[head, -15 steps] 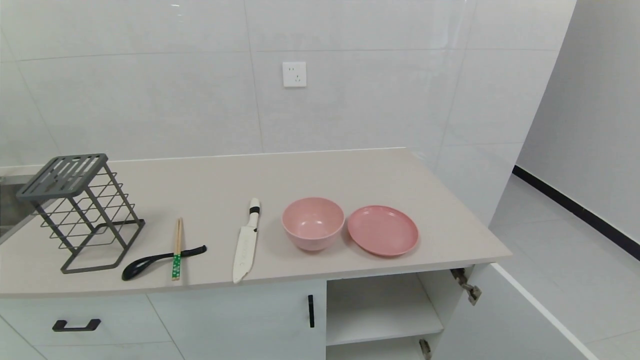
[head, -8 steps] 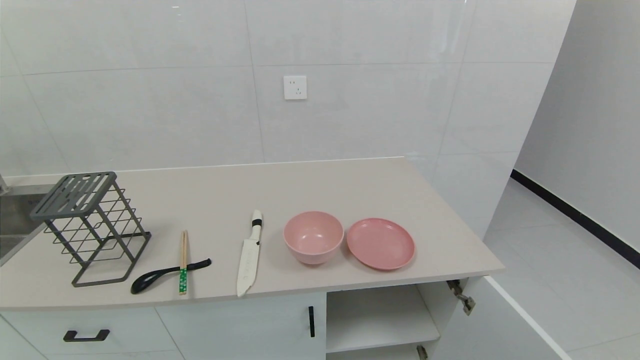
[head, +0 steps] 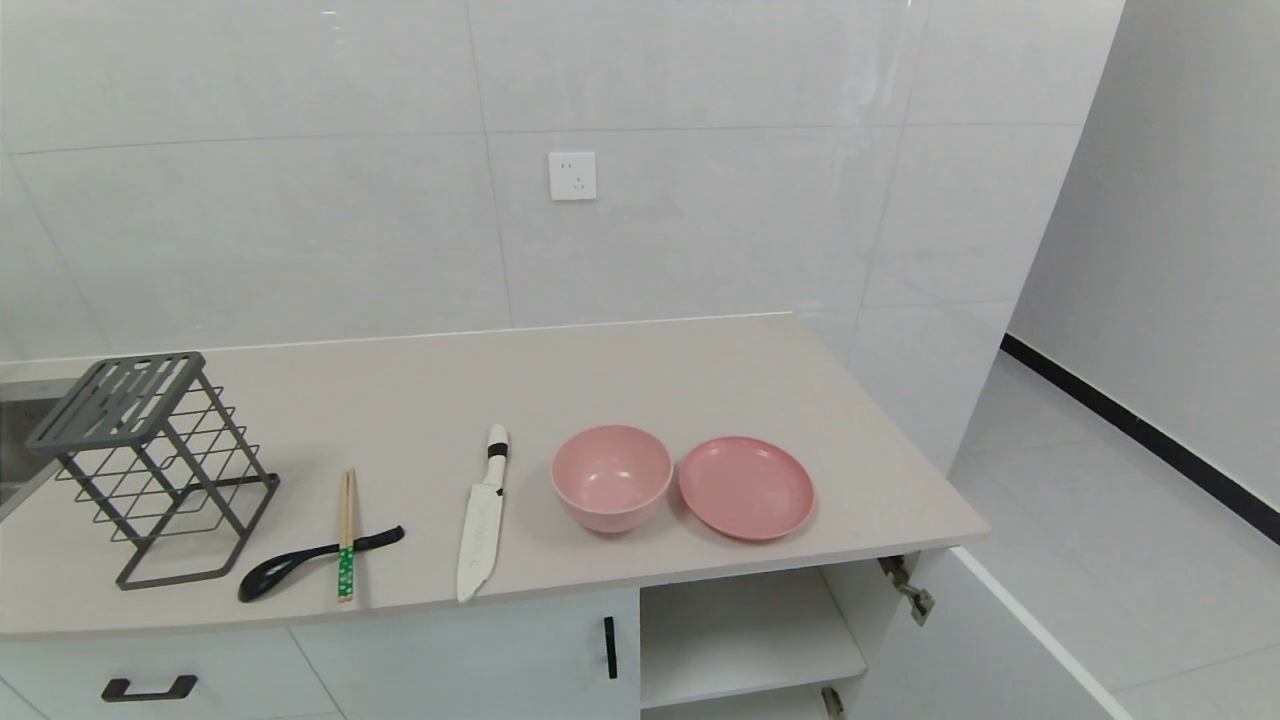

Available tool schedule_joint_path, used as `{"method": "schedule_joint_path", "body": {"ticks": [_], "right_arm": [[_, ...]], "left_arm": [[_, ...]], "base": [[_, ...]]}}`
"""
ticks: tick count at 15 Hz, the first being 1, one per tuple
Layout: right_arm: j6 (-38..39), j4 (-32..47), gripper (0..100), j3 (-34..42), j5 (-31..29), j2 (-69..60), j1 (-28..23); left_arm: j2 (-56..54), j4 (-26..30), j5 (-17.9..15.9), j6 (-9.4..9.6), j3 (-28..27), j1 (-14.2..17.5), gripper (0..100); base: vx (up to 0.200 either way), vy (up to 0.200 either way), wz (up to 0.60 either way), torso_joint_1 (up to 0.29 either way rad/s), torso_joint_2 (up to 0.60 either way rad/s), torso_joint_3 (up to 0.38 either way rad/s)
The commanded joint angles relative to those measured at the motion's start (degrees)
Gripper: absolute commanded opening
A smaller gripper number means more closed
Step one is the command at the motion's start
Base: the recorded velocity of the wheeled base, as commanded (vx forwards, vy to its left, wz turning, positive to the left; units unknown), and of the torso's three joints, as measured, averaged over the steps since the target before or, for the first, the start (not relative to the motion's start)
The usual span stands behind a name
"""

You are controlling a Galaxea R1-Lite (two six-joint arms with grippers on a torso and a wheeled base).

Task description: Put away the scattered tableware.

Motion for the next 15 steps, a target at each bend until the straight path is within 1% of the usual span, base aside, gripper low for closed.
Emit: {"method": "schedule_joint_path", "body": {"ticks": [1,5,8,13,15], "right_arm": [[-0.03,0.01,100,0.0,0.0,0.07,0.02],[-0.03,0.01,100,0.0,0.0,0.07,0.02],[-0.03,0.09,100,0.0,-0.17,0.07,0.02],[-0.12,0.09,100,0.0,-0.17,0.07,0.02],[-0.12,0.09,100,0.0,-0.17,0.07,-0.07]], "left_arm": [[0.13,-0.02,-0.02,0.04,0.01,0.04,100],[0.13,-0.11,0.07,-0.04,0.01,0.04,100],[0.04,-0.2,1.03,-0.92,0.01,0.04,100],[0.13,-0.2,1.03,-0.92,0.01,0.04,100],[0.04,-0.2,1.03,-0.92,0.01,0.04,100]], "base": [[0.0,0.0,0.0,0.0,0.0,0.0],[0.0,0.0,0.0,0.0,0.0,0.0],[0.0,0.0,0.0,0.0,0.0,0.0],[0.0,0.0,0.0,0.0,0.0,0.0],[0.0,0.0,0.0,0.173,-0.05,0.137]]}}
